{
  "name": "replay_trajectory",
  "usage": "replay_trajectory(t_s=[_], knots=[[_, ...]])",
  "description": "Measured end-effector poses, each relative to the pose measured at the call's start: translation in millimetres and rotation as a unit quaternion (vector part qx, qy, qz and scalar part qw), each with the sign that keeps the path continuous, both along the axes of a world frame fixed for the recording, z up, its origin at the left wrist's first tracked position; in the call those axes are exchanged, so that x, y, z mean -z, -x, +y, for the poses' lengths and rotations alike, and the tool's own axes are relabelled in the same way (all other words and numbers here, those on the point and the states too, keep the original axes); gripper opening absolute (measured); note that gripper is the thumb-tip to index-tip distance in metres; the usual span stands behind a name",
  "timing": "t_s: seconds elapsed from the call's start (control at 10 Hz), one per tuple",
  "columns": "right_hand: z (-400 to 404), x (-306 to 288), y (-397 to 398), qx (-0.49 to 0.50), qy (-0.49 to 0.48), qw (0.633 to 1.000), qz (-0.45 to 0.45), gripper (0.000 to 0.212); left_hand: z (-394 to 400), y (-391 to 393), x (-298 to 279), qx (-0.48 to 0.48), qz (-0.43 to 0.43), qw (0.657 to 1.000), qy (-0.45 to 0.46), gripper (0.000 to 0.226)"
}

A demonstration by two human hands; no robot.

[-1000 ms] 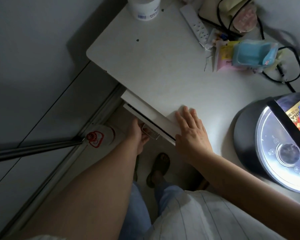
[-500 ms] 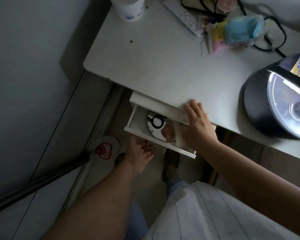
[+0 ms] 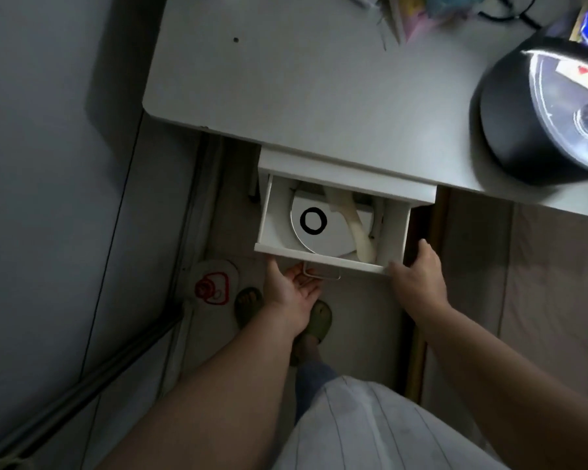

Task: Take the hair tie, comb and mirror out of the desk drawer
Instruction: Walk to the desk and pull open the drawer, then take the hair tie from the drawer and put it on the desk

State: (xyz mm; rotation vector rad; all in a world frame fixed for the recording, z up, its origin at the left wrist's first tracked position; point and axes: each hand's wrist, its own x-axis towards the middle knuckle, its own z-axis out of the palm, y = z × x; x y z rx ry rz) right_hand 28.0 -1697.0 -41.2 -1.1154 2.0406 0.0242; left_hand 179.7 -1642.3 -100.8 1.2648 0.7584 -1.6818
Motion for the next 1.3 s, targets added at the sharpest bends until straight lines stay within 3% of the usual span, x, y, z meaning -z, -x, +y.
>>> replay_trajectory(t_s=[0.1, 0.2, 0.4, 0.5, 0.6, 0.7, 1.0, 1.3], knots=[[10.0, 11.6, 3.8, 0.117, -0.067, 0.989, -0.054, 0.056, 6.9, 2.1, 2.0, -0.001, -0.007, 1.000, -0.001, 0.065], [13.8, 17.5, 3.5, 0.239, -0.065, 0.957, -0.153, 0.018, 11.7, 4.5, 2.3, -0.004, -0.018, 1.000, 0.003, 0.068], [20.8, 21.8, 10.4, 0.348, -0.058, 0.908, -0.228, 0.027, 25.0, 8.9, 4.3, 0.001, -0.024, 1.000, -0.004, 0.064], [29.7, 23.7, 14.3, 0.365, -0.064, 0.900, -0.229, 0.016, 35.2, 9.4, 3.0, 0.003, -0.039, 0.999, -0.004, 0.062], [40.3, 24.3, 16.9, 0.374, -0.066, 0.892, -0.244, 0.036, 44.7, 9.8, 2.3, 0.010, -0.049, 0.999, -0.013, 0.060], [51.6, 21.8, 19.8, 0.370, -0.090, 0.897, -0.223, 0.022, 54.6, 11.7, 0.1, 0.013, -0.058, 0.998, -0.017, 0.058], [80.4, 26.8, 26.7, 0.334, -0.101, 0.914, -0.209, 0.026, 82.6, 13.4, -1.5, 0.016, -0.046, 0.999, -0.020, 0.062], [85.9, 34.6, 31.6, 0.352, -0.091, 0.905, -0.219, 0.016, 85.6, 14.5, 1.7, 0.007, -0.055, 0.998, -0.031, 0.063]])
